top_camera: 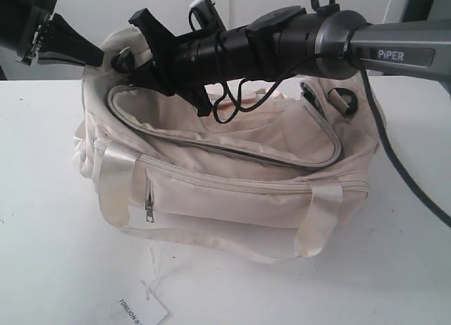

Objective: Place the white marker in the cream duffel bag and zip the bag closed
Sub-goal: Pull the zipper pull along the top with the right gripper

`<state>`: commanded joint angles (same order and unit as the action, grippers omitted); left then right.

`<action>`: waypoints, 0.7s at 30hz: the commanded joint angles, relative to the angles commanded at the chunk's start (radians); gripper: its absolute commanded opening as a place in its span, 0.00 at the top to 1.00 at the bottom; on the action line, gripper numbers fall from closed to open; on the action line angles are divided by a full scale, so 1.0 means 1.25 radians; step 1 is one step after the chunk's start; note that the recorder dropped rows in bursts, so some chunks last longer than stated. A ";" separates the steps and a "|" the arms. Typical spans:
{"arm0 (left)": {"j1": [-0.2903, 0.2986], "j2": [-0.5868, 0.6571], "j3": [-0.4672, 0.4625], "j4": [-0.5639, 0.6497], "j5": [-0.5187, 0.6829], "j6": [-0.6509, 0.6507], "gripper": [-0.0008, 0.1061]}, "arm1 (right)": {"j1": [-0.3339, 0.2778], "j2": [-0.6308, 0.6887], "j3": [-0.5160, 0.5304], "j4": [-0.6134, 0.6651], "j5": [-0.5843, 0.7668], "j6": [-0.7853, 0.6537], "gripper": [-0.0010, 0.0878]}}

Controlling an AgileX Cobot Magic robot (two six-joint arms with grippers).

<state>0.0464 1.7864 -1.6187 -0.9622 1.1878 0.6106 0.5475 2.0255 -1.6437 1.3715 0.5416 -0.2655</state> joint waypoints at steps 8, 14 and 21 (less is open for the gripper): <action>0.000 0.000 0.000 0.029 -0.014 -0.001 0.99 | 0.000 -0.015 0.000 -0.008 0.074 -0.005 0.99; 0.000 0.000 0.000 0.029 -0.014 -0.001 0.99 | 0.000 -0.015 0.000 -0.032 0.153 -0.041 0.99; 0.000 0.000 0.000 0.029 -0.014 -0.003 0.99 | 0.000 -0.015 0.000 -0.035 0.222 -0.041 0.99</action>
<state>0.0464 1.7864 -1.6187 -0.9256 1.1706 0.6071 0.5475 2.0063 -1.6437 1.3272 0.8187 -0.3167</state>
